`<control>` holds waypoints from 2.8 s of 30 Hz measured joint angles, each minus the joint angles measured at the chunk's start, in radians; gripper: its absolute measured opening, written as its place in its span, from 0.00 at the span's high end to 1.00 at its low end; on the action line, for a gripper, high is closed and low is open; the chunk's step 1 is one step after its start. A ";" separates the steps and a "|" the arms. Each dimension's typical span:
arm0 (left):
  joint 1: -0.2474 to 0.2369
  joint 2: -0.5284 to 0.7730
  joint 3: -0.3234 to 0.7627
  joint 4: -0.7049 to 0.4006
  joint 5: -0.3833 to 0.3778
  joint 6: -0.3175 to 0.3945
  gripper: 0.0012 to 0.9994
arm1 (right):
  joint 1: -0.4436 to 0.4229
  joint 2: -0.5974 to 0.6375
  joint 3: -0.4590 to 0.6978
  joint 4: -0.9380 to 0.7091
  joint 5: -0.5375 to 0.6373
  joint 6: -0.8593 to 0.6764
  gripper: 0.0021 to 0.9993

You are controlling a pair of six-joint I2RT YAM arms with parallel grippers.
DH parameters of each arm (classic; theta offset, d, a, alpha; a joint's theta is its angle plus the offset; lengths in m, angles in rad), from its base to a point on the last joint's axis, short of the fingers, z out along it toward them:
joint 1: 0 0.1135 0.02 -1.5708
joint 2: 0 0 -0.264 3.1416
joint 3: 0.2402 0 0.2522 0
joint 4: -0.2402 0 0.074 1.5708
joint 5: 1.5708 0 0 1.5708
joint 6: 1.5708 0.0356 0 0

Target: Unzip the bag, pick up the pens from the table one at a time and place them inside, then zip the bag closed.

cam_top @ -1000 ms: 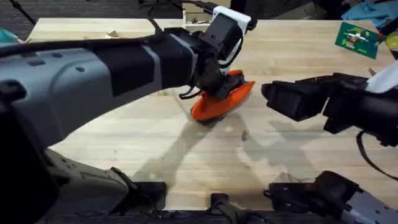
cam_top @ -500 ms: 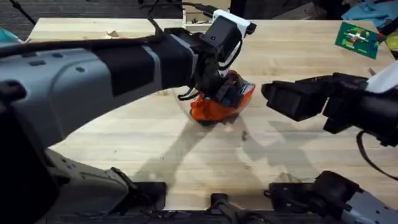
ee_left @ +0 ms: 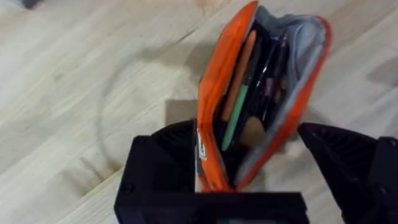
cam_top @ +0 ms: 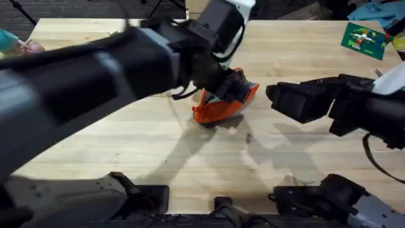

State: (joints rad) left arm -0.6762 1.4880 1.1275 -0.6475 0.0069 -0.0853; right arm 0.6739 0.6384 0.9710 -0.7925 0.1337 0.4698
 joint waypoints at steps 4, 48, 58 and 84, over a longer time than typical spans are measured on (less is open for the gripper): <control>0.001 -0.081 0.000 -0.049 -0.004 0.034 0.01 | 0.000 0.000 0.000 0.000 0.000 0.000 0.00; 0.436 -0.488 0.000 -0.507 0.392 0.678 0.01 | 0.000 0.000 0.000 -0.002 0.008 0.000 0.00; 0.436 -0.488 0.000 -0.495 0.347 0.713 0.01 | 0.000 0.000 0.000 -0.002 0.022 0.000 0.00; 0.672 -0.488 -0.047 -0.581 0.526 1.301 0.01 | 0.000 0.000 0.000 -0.002 0.038 0.000 0.00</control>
State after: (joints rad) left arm -0.0038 1.0004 1.0801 -1.2283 0.5332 1.2160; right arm 0.6739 0.6384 0.9710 -0.7948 0.1719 0.4694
